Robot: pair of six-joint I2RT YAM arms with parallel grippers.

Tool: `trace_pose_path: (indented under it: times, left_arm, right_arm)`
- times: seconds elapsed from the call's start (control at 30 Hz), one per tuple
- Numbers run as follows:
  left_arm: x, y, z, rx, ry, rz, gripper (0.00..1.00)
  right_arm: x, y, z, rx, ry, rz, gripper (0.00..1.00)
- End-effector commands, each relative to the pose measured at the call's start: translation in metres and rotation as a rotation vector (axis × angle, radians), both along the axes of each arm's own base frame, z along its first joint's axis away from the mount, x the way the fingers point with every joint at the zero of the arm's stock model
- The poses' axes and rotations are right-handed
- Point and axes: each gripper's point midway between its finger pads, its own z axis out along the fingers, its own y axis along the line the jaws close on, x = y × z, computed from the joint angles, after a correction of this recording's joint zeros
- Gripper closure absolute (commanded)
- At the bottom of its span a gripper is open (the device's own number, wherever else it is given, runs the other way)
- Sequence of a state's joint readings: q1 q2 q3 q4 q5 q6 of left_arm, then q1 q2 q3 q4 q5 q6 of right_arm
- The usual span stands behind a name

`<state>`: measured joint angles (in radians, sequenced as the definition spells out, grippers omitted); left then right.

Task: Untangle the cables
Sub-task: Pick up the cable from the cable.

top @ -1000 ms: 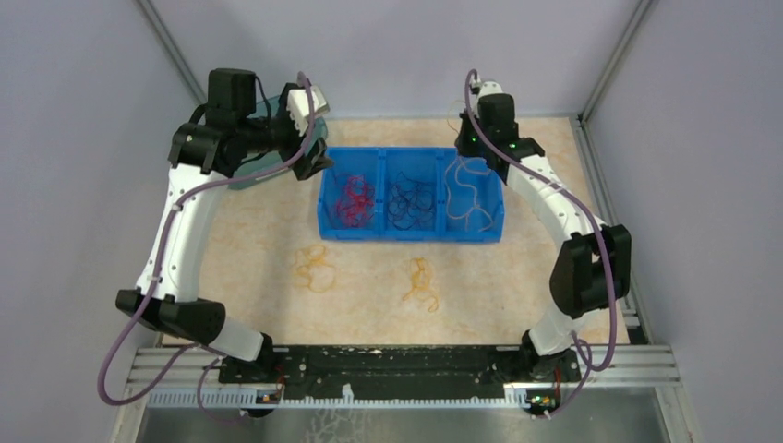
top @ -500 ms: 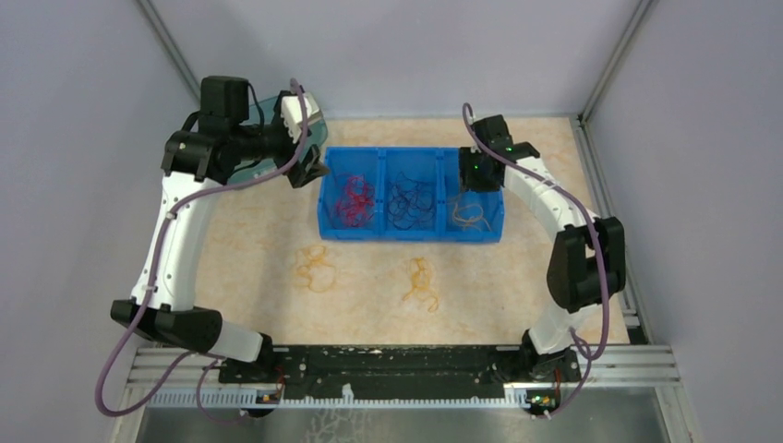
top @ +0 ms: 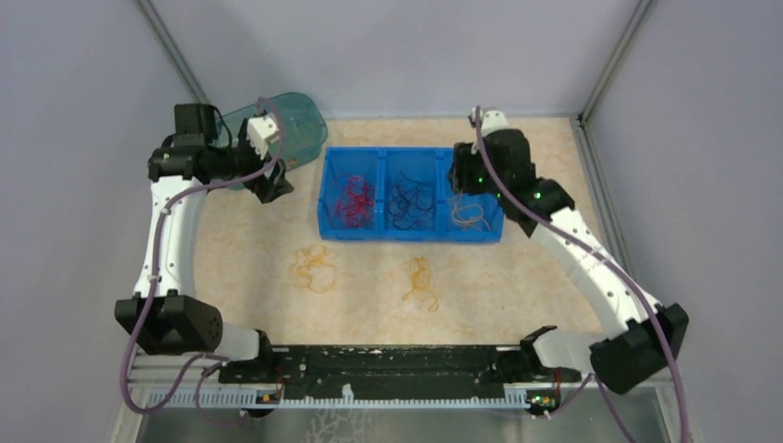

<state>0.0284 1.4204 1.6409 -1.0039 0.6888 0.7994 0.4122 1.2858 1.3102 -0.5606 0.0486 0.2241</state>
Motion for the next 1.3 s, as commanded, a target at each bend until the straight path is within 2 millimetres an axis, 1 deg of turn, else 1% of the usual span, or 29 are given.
trace_pose_path:
  times: [0.0,0.07,0.1,0.13,0.2,0.27,0.3,0.37,0.4,0.47,0.7,0.83,0.97,1.03,1.07,1.13,1.2,1.23,1.27]
  left_arm:
    - [-0.026,0.018,-0.072,0.107,0.106,-0.063,0.00]
    - [-0.042,0.019,-0.100,0.132,0.145,-0.092,0.02]
    - [-0.049,0.018,-0.109,0.129,0.161,-0.105,0.03]
    - [-0.058,0.016,-0.114,0.125,0.164,-0.125,0.04]
    - [-0.073,0.009,-0.122,0.105,0.163,-0.178,0.04]
    - [-0.083,0.000,-0.124,0.063,0.149,-0.206,0.04]
    - [-0.086,-0.003,-0.123,0.049,0.140,-0.216,0.04]
    - [-0.091,-0.008,-0.120,0.025,0.129,-0.227,0.03]
    - [-0.093,-0.010,-0.119,0.017,0.129,-0.229,0.03]
    - [-0.096,-0.013,-0.115,0.005,0.127,-0.234,0.03]
    - [-0.107,-0.018,-0.111,-0.008,0.113,-0.257,0.02]
    - [-0.110,-0.021,-0.105,-0.012,0.091,-0.265,0.02]
    - [-0.111,-0.026,-0.096,-0.032,0.077,-0.273,0.01]
    - [-0.112,-0.030,-0.090,-0.061,0.072,-0.271,0.01]
    - [-0.112,-0.033,-0.086,-0.078,0.064,-0.273,0.01]
    - [-0.115,-0.041,-0.079,-0.126,0.056,-0.286,0.01]
    - [-0.122,-0.050,-0.077,-0.161,0.053,-0.312,0.01]
    - [-0.127,-0.056,-0.079,-0.176,0.056,-0.332,0.01]
    - [-0.129,-0.061,-0.077,-0.193,0.051,-0.338,0.01]
  right_arm:
    - [-0.039,0.057,0.013,0.075,-0.183,0.190,0.54]
    - [-0.066,0.076,0.000,0.121,-0.203,0.277,0.56]
    - [-0.081,0.087,-0.007,0.140,-0.206,0.327,0.56]
    - [-0.095,0.095,-0.019,0.149,-0.193,0.364,0.56]
    - [-0.124,0.109,-0.050,0.137,-0.143,0.427,0.55]
    - [-0.145,0.116,-0.087,0.091,-0.092,0.446,0.54]
    - [-0.151,0.117,-0.106,0.082,-0.058,0.446,0.54]
    - [-0.159,0.118,-0.135,0.096,0.012,0.424,0.54]
    - [-0.161,0.119,-0.144,0.107,0.030,0.416,0.55]
    - [-0.163,0.121,-0.155,0.122,0.046,0.405,0.56]
    - [-0.166,0.137,-0.174,0.175,0.119,0.376,0.56]
    - [-0.162,0.139,-0.187,0.184,0.147,0.319,0.57]
    - [-0.155,0.140,-0.189,0.191,0.143,0.276,0.62]
    - [-0.151,0.141,-0.184,0.194,0.119,0.262,0.66]
    - [-0.149,0.142,-0.180,0.199,0.100,0.257,0.70]
    - [-0.144,0.144,-0.170,0.215,0.060,0.248,0.82]
    - [-0.141,0.148,-0.156,0.260,0.018,0.254,0.94]
    - [-0.141,0.152,-0.145,0.295,-0.003,0.264,0.98]
    - [-0.141,0.156,-0.134,0.336,-0.022,0.276,1.00]
